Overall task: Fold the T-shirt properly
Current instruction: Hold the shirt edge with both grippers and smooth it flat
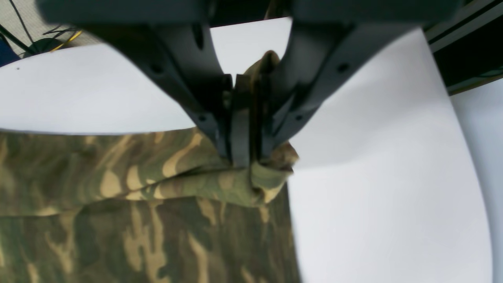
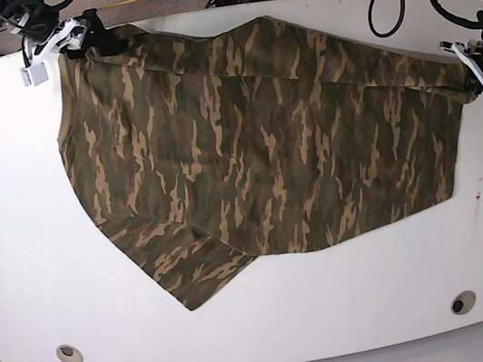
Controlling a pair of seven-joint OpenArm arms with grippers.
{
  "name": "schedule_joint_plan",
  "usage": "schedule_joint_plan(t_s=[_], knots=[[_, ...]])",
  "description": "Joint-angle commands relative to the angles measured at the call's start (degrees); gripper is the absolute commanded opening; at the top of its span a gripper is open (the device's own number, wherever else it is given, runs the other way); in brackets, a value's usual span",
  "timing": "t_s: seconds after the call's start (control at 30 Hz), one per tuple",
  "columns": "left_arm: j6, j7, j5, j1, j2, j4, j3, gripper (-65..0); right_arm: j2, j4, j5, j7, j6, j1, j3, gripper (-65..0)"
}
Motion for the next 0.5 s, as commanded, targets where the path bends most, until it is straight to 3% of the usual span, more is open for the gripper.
schedule_joint_plan(t_s=[0.0,0.13,0.4,0.47], knots=[[0.07,-0.85,-0.37,-0.34,-1.01,0.79,-0.54,-65.0,0.41,0.23,0.72,0.12,0.10,-0.59,0.41,-20.8],[0.07,-0.85,-0.37,-0.34,-1.01,0.79,-0.54,-65.0,0.76,2.26,0.63,0.12,0.10,-1.12,0.49,-28.2],[0.07,-0.85,-0.37,-0.25,-1.01,0.71,-0.71,-65.0,1.29,6.12,0.54,0.12,0.10,-4.55,0.14,-30.6],[0.07,-0.85,-0.37,-0.25,-1.01,0.71,-0.63,-65.0,1.47,5.95,0.37,0.12,0.10,-4.20,0.05,-36.6]])
